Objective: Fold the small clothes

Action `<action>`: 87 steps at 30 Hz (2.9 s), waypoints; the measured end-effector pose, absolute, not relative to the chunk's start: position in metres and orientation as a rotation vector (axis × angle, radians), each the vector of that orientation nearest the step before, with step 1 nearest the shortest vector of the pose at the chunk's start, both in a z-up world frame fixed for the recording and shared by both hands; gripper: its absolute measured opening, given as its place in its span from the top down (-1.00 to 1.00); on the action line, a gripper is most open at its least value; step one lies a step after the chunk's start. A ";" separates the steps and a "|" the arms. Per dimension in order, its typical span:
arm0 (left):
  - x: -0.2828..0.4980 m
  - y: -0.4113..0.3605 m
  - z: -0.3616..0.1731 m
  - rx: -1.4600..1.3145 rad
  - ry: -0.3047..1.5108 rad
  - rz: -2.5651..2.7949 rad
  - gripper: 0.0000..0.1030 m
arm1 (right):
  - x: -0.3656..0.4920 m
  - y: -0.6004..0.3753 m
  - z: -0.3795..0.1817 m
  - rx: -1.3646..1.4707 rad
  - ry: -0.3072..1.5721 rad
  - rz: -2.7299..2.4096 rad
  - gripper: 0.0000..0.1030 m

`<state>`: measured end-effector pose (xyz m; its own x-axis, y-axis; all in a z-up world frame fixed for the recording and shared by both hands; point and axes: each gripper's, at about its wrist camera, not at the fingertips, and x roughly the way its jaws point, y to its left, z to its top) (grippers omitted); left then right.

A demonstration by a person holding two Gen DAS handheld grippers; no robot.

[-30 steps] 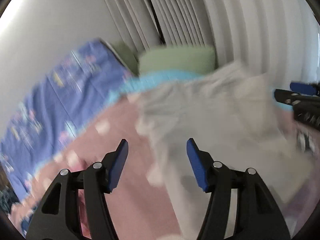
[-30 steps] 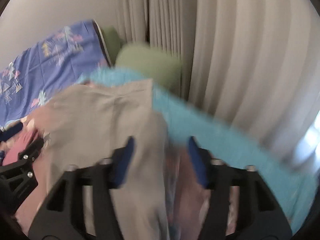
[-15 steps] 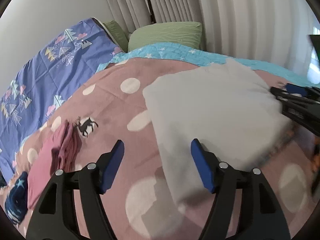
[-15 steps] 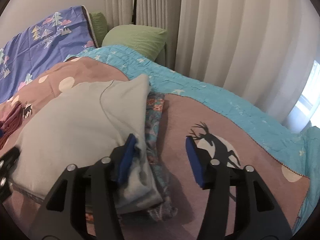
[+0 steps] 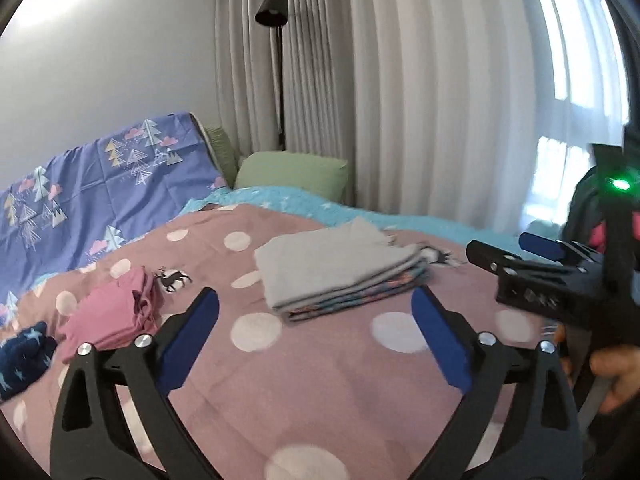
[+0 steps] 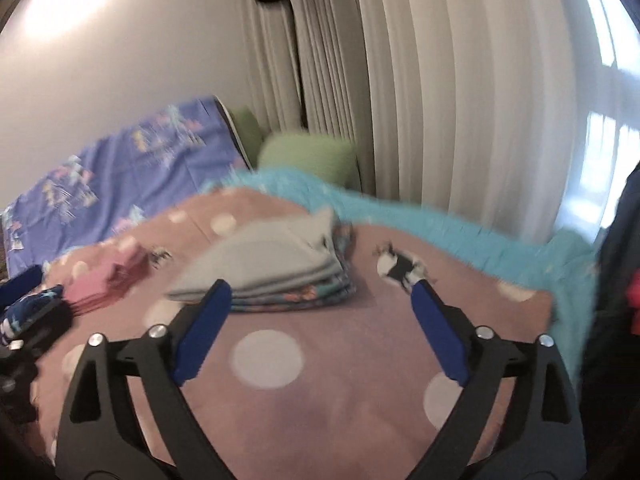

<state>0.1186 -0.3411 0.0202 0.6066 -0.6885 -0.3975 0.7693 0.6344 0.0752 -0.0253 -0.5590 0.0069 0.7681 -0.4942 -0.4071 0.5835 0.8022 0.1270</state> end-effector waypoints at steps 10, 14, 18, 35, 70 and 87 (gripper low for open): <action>0.050 -0.263 0.046 0.205 0.251 -0.763 -0.97 | -0.104 -0.470 0.048 0.257 0.387 -0.705 -0.96; 0.038 -0.231 0.046 0.165 0.269 -0.746 -0.97 | -0.124 -0.438 0.048 0.194 0.396 -0.813 -0.96; 0.025 -0.197 0.039 0.112 0.294 -0.715 -0.97 | -0.147 -0.405 0.050 0.109 0.350 -0.876 -0.96; -0.020 -0.141 0.012 0.117 0.382 -0.673 -0.97 | -0.165 -0.365 0.048 0.181 0.414 -0.666 -0.96; -0.024 -0.122 0.000 0.103 0.421 -0.609 -0.97 | -0.141 -0.347 0.025 0.123 0.444 -0.580 -0.96; -0.023 -0.125 -0.002 0.111 0.440 -0.608 -0.97 | -0.135 -0.350 0.019 0.118 0.473 -0.567 -0.96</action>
<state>-0.0226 -0.1252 -0.0023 0.7314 -0.5280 -0.4315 0.5747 0.8179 -0.0266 -0.1351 -0.3501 0.0187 0.7402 -0.4887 -0.4619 0.5420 0.8401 -0.0203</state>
